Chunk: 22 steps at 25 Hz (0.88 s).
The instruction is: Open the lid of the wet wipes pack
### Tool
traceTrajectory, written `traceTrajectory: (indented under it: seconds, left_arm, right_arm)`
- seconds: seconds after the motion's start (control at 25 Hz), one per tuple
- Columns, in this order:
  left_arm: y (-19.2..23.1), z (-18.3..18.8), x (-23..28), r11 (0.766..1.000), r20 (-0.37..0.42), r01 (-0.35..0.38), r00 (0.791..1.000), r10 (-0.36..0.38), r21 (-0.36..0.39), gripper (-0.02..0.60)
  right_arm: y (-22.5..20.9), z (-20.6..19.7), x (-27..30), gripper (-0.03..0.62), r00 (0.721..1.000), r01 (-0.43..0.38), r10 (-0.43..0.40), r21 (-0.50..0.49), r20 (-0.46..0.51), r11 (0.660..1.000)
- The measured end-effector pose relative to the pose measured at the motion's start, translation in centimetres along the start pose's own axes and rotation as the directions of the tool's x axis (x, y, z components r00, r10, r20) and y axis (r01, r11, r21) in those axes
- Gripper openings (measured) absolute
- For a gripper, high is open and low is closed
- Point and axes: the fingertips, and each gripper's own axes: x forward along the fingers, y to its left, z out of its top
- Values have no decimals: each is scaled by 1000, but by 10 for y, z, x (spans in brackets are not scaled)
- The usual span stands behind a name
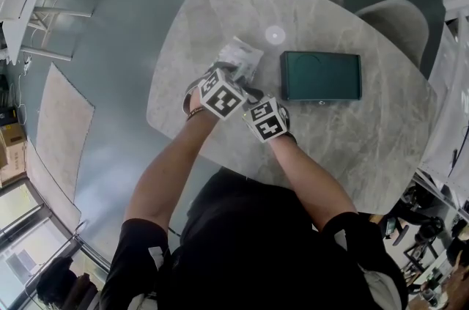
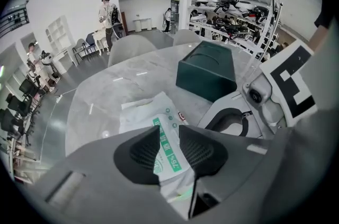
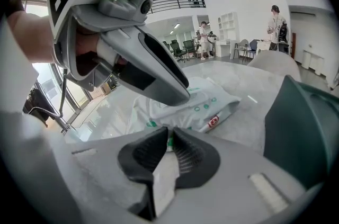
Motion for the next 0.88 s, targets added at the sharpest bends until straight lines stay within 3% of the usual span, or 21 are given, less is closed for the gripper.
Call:
traceTrajectory:
  seconds: [0.36,0.64,0.88]
  left_arm:
    - [19,6,-33,999,85,-43,995,44,-12,114]
    - [35,-8,-46,996,77,-85,993,86,-11,73]
    - [50,-28,-48,993,84,-100,991,104,-55,63]
  right_arm:
    - [0,0,-1,34,1000,-2,2,41,-8,999]
    - [2,6,-16,34,1000,-3,2,65,18,998]
    - [7,14,-35,34,999,14,-17,59,50,998]
